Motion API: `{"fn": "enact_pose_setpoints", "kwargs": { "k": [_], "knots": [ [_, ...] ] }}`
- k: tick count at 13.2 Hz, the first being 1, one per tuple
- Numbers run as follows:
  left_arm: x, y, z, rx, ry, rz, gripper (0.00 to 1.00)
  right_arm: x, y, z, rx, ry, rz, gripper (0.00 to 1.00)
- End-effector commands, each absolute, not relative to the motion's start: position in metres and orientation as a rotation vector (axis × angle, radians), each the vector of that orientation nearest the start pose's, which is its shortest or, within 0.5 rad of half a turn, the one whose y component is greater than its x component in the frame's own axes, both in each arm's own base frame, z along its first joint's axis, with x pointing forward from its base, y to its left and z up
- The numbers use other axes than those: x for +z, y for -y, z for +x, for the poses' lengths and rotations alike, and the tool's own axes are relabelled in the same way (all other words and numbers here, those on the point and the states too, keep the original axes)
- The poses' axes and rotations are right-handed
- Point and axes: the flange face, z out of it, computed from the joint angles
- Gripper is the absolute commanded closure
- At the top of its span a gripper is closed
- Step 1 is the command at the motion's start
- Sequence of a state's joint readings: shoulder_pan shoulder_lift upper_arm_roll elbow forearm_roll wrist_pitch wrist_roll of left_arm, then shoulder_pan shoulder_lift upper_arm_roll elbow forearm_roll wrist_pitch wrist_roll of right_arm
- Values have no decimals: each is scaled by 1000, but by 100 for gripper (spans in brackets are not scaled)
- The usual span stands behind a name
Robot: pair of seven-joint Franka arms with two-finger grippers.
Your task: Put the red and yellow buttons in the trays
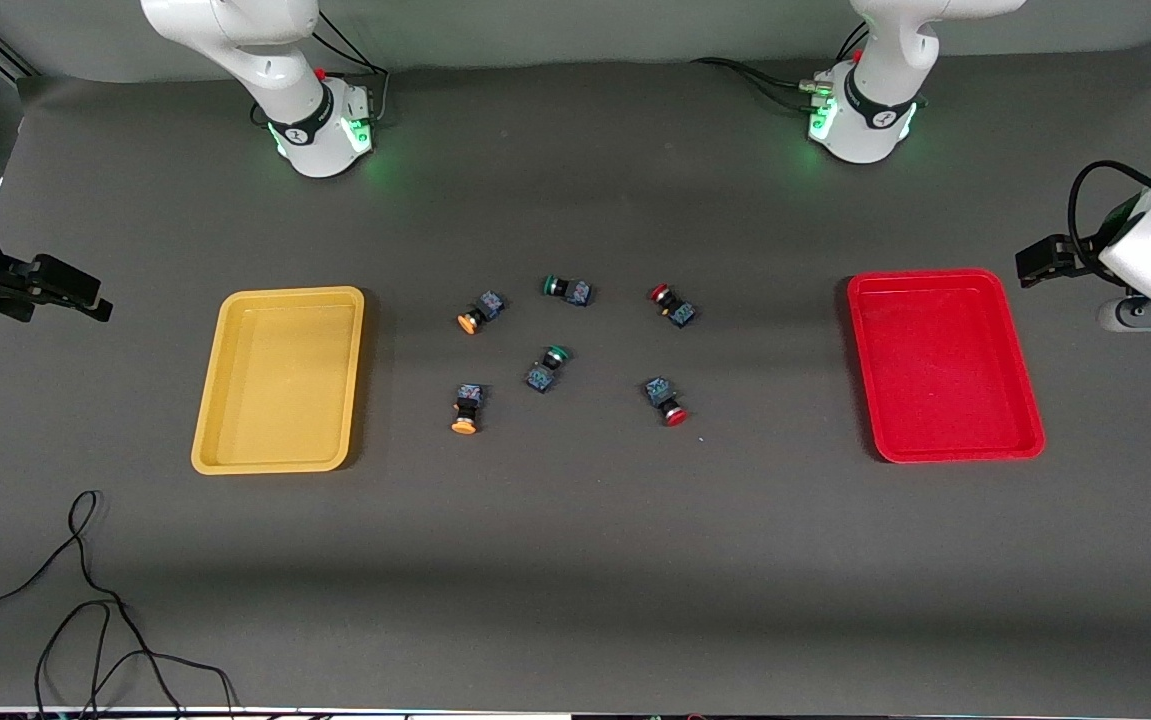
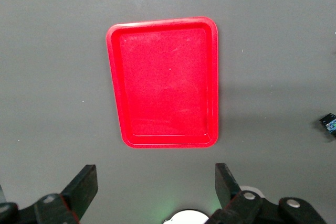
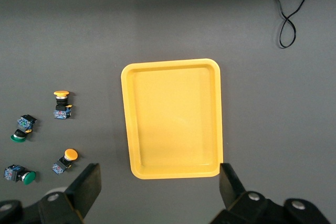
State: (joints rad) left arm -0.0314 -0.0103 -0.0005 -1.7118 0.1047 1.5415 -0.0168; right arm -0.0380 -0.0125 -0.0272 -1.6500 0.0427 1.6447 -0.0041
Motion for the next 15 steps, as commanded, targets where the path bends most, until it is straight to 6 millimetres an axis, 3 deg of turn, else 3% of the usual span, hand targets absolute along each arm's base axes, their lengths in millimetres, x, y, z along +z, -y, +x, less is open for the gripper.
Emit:
{"fn": "enact_pose_setpoints", "kwargs": {
  "k": [1,7,8,10,12,15],
  "knots": [
    [565,5,542,260,-31,-3026,0,607,33,552,-8,-81,-3120,0],
    [563,4,541,273,-26,-3024,0,606,30,554,-4,-61,-3122,0],
    [563,4,541,274,-26,-3024,0,605,22,552,2,-14,-3127,0],
    [563,4,541,276,-26,-3024,0,583,-6,545,72,52,-3133,0],
    [563,4,541,274,-26,-3024,0,568,-62,537,83,39,-3132,0],
    [562,5,542,274,-31,-3025,0,531,-158,516,65,-215,-3129,0]
  ]
}}
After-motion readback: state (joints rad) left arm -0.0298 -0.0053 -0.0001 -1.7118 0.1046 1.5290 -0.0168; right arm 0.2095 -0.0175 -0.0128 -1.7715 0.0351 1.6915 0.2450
